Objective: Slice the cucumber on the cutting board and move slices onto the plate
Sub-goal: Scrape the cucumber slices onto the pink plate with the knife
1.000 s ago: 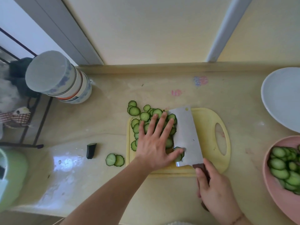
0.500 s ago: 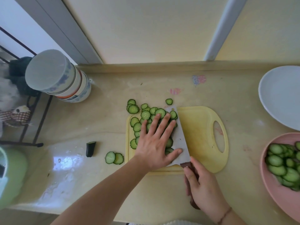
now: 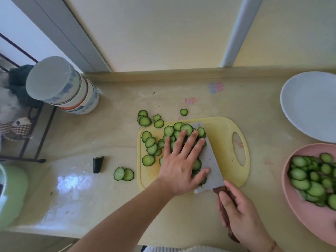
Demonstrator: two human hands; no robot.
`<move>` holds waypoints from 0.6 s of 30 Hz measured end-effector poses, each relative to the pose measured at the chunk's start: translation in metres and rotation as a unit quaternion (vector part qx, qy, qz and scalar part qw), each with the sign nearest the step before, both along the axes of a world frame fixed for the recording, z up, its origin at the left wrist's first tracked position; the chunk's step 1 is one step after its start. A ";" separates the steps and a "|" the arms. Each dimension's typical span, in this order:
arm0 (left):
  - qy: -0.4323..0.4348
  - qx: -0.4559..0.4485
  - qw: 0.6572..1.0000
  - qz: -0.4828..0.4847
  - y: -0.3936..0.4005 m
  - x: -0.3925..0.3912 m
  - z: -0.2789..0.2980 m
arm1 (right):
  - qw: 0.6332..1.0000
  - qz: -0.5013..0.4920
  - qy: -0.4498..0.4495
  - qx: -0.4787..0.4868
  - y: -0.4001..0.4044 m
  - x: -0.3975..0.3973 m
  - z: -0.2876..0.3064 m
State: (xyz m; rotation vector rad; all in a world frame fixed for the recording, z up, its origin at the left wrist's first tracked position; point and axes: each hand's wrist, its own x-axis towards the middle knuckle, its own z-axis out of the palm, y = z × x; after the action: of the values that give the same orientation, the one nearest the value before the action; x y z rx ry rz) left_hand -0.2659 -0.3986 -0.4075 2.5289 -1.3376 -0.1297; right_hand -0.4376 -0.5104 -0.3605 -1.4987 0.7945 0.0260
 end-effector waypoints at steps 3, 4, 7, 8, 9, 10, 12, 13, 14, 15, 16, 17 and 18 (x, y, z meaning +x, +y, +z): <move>0.002 -0.001 1.000 -0.005 -0.007 -0.004 0.005 | 1.000 -0.015 -0.002 0.006 -0.006 -0.005 0.002; 0.002 0.002 1.000 -0.006 -0.010 -0.005 0.006 | 1.000 -0.018 -0.003 0.006 -0.008 -0.007 0.003; 0.002 0.009 1.000 -0.006 -0.016 -0.008 0.008 | 1.000 -0.016 -0.010 0.004 -0.013 -0.010 0.005; 0.003 0.009 1.000 -0.006 -0.017 -0.009 0.010 | 1.000 -0.017 -0.012 0.005 -0.015 -0.011 0.005; 0.003 0.008 1.000 -0.006 -0.019 -0.011 0.011 | 1.000 -0.021 -0.014 0.005 -0.016 -0.013 0.005; 0.002 0.007 1.000 -0.006 -0.021 -0.013 0.013 | 0.999 -0.027 -0.016 0.005 -0.018 -0.015 0.006; -0.002 0.004 1.000 -0.007 -0.026 -0.017 0.016 | 0.999 -0.038 -0.023 0.006 -0.022 -0.019 0.007; -0.003 0.003 1.000 -0.007 -0.029 -0.018 0.018 | 0.999 -0.039 -0.027 0.007 -0.024 -0.020 0.007; -0.004 0.003 1.000 -0.007 -0.031 -0.020 0.018 | 0.999 -0.038 -0.030 0.009 -0.026 -0.022 0.008; -0.003 0.003 1.000 -0.006 -0.033 -0.020 0.018 | 0.999 -0.035 -0.031 0.009 -0.028 -0.022 0.007; -0.001 0.005 1.000 -0.005 -0.034 -0.021 0.017 | 0.999 -0.032 -0.029 0.006 -0.029 -0.022 0.007; 0.001 0.008 1.000 -0.004 -0.035 -0.021 0.016 | 0.999 -0.029 -0.026 0.003 -0.031 -0.022 0.006; 0.003 0.012 1.000 -0.002 -0.036 -0.022 0.015 | 0.999 -0.023 -0.022 0.001 -0.033 -0.022 0.005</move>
State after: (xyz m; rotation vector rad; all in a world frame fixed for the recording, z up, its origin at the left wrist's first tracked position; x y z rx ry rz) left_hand -0.2877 -0.4342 -0.3925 2.5438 -1.3455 -0.1557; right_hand -0.4596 -0.5433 -0.3559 -1.4730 0.7934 -0.0410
